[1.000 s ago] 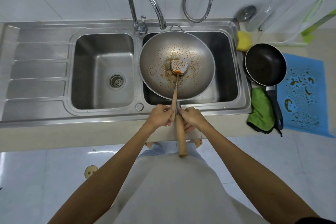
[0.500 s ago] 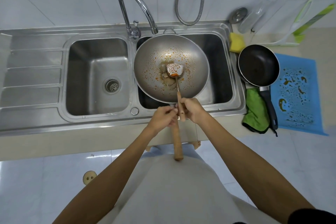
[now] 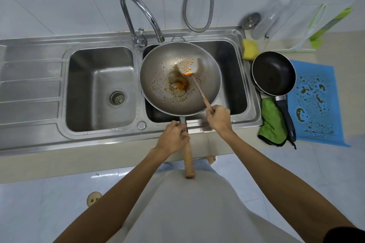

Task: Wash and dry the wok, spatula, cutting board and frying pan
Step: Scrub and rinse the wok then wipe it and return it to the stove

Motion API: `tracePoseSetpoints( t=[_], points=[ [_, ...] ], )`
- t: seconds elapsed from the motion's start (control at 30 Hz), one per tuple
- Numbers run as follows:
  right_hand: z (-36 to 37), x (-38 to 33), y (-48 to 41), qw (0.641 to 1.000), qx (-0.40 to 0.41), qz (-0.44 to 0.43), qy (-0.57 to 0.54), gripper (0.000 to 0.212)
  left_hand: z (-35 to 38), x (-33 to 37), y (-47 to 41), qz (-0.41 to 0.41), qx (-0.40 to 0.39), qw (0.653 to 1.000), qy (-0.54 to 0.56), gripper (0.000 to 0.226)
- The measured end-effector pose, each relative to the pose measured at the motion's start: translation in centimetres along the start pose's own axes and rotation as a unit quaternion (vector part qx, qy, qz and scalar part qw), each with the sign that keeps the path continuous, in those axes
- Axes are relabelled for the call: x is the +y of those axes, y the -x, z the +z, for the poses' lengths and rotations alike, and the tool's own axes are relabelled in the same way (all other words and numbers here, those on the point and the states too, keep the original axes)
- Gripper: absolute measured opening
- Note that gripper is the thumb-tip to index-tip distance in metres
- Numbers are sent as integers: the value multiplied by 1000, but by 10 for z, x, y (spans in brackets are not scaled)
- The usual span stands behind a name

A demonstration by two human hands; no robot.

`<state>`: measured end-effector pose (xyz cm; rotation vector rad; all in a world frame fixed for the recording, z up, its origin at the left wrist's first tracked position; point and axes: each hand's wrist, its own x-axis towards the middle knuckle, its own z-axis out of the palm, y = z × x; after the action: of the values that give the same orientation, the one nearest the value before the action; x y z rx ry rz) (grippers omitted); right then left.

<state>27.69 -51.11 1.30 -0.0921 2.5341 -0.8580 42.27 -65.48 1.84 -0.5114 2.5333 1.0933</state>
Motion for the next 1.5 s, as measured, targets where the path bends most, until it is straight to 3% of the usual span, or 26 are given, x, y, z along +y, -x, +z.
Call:
tracePoseSetpoints(
  t=[0.23,0.4,0.67,1.2,1.5],
  points=[
    [-55,12,-29,996,85,-25,21,24,0,4,-12,-5,5,1000,-27,36],
    [-72,26,-52,990,126,6,63,27,3,5,-17,-10,17,999,-28,40],
    [-58,56,-79,994,70,33,73,29,12,5,-9,-29,58,998,6,44],
    [-26,61,-139,992,-39,107,50,33,35,18,-5,-137,161,976,49,23],
    [-19,67,-147,990,-48,122,43,37,30,12,-8,-125,150,980,43,17]
  ],
)
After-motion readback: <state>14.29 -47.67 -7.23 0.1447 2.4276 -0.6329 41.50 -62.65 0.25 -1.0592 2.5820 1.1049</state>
